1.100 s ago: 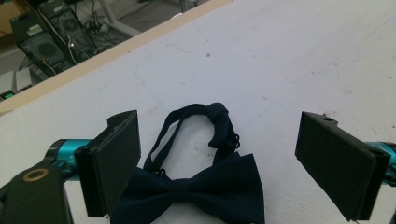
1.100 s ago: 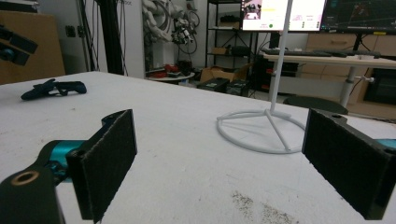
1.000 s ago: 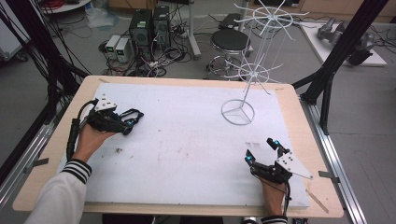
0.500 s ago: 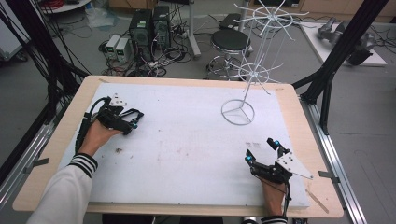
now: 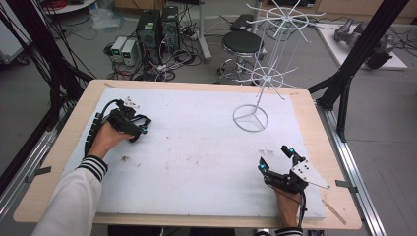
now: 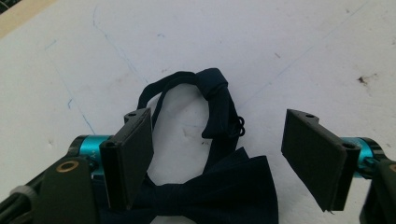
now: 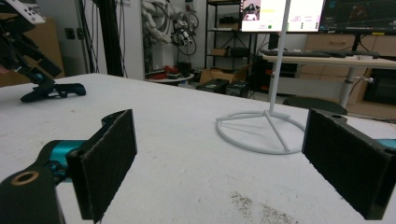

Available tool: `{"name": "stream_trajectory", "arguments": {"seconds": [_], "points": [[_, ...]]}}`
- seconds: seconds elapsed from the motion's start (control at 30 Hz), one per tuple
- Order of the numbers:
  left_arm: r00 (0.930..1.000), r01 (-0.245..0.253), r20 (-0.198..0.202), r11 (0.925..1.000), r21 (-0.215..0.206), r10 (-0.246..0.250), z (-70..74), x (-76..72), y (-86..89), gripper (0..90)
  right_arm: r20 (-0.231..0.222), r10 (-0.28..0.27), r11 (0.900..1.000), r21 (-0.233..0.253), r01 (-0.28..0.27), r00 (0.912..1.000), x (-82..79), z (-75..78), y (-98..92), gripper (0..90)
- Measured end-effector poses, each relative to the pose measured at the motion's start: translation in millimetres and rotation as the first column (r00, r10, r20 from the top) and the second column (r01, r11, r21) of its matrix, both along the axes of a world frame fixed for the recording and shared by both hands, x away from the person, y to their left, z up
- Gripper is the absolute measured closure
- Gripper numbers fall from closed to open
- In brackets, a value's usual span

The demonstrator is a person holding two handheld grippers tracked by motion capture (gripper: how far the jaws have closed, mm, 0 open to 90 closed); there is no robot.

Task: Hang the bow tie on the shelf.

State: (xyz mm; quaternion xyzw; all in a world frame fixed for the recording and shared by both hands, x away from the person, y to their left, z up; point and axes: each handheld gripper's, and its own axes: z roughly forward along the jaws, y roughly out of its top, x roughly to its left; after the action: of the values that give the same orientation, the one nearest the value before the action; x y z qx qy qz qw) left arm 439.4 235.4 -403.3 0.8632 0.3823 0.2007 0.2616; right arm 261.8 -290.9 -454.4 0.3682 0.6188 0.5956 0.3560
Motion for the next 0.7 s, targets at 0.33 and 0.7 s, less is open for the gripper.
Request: {"name": "stream_trajectory", "arguments": {"seconds": [0.33,0.7], "points": [[0.9978,-0.027,-0.06,0.9988,0.041,0.029,-1.9,8.1,-4.8,34.5,0.001,-0.001,1.0,0.0,0.001,1.0,0.1,0.0,-0.2,9.2],[0.9943,-0.018,-0.104,0.9978,0.063,0.025,-4.9,9.7,-11.7,44.9,-0.002,-0.002,1.0,0.001,0.002,1.0,-0.1,0.0,-0.1,9.2]]}}
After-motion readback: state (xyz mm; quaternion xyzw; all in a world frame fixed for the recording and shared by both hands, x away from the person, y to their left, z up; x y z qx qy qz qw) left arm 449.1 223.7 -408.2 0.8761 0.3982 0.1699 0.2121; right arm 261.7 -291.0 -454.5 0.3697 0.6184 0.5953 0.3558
